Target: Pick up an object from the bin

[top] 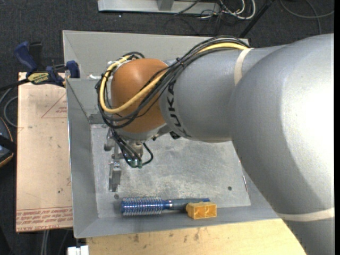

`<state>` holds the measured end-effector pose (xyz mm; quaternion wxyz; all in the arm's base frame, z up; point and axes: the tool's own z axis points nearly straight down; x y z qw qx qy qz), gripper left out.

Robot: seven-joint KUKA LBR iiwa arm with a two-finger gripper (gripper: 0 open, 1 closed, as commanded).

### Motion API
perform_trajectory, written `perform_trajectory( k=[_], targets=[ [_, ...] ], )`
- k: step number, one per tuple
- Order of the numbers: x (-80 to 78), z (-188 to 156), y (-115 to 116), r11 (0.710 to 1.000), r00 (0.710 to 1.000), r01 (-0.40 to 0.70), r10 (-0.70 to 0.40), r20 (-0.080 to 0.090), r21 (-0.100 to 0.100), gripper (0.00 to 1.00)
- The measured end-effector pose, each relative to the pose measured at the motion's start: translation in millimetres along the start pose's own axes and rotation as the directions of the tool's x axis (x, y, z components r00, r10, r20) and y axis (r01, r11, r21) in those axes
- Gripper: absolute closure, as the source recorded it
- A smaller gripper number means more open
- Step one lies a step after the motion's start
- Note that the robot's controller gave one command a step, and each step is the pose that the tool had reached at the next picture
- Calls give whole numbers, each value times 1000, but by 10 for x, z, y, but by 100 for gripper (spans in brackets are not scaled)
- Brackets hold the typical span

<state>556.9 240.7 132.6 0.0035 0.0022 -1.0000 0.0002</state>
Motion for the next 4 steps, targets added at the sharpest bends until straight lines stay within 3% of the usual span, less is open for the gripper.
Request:
perform_trajectory(
  k=[1, 2, 3, 4],
  targets=[
    [724, -1068, -326, 996, 996, 88, -88, 12, -2, 0],
    [718, -98, -887, 985, 985, 170, -170, -2, 3, 0],
    [712, 596, -946, 970, 969, 244, -244, 24, -2, 0],
    [699, 582, -944, 970, 970, 243, -243, 31, -2, 100]
  ],
)
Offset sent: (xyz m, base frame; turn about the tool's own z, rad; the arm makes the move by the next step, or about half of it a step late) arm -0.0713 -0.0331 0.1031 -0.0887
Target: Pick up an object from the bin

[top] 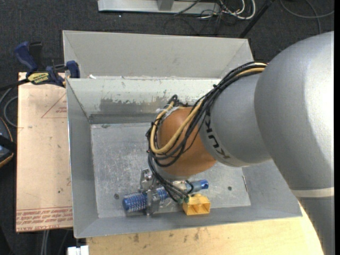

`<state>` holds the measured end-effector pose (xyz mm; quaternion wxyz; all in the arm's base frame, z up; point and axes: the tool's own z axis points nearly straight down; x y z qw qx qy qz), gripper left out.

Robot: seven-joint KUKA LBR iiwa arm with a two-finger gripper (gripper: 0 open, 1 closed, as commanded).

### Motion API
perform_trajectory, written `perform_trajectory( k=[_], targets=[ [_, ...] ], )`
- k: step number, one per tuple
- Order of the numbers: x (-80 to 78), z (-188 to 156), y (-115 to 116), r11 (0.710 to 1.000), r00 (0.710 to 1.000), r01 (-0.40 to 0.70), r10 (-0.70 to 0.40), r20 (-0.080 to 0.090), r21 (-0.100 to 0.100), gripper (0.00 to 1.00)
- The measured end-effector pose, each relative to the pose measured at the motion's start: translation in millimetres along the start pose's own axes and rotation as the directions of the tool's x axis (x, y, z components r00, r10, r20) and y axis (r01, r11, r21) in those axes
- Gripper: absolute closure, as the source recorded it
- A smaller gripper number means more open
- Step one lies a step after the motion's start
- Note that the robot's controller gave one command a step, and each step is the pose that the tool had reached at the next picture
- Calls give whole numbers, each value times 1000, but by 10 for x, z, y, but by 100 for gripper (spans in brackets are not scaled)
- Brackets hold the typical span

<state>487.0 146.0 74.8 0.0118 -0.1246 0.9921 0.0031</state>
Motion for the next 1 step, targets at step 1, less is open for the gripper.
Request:
perform_trajectory(
  k=[1],
  targets=[
    [-40, -1268, 195, 999, 999, 47, -47, -16, 1, 100]
  ],
)
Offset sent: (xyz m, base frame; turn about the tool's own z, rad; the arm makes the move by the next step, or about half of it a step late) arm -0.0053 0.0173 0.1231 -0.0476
